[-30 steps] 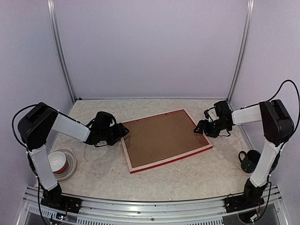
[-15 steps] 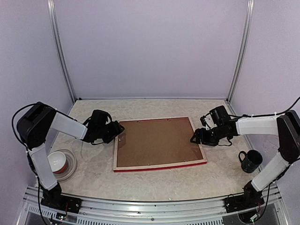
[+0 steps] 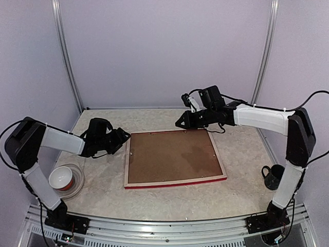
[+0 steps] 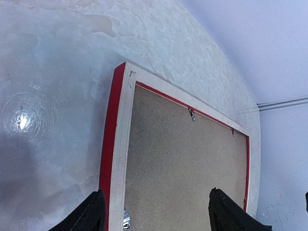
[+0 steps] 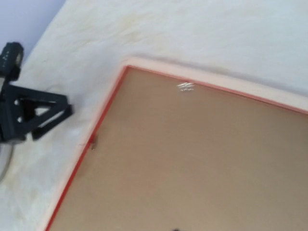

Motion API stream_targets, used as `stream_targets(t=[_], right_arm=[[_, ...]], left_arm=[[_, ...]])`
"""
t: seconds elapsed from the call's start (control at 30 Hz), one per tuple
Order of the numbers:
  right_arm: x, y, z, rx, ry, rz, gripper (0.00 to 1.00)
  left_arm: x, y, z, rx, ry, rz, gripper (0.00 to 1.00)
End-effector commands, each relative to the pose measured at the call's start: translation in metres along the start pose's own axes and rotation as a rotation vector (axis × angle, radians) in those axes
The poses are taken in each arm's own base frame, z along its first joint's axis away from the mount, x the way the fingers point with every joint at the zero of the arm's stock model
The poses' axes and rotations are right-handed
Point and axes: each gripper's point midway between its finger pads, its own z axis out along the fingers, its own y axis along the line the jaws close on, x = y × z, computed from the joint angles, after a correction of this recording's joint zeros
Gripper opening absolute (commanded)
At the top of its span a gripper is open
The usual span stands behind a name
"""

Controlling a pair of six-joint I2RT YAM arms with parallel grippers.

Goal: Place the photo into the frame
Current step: Move the photo frame to the center of the board.

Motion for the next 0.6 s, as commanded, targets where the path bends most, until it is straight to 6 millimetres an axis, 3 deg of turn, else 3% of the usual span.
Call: stream_targets(t=[0.0, 0.23, 0.33, 0.57], right_arm=[[0.025, 0.045, 0.065, -0.157, 0.137, -0.044, 0.06], [0.046, 0.088, 0.159, -0.251, 0.271, -0.081, 0.07], [0.053, 0.102, 0.183, -0.277, 0.291, -0.086, 0.08], [0.087, 0.095, 0.212, -0.289, 0.336, -0.046, 0.10]], left_arm=[[-0.008, -0.009, -0.010, 0.049, -0.027, -0.004, 0.73], [-0.011, -0.002, -0.017, 0.061, -0.046, -0.031, 0.73], [-0.009, -0.001, -0.018, 0.063, -0.043, -0.033, 0.73], [-0.011, -0.003, -0.028, 0.078, -0.057, -0.036, 0.73]])
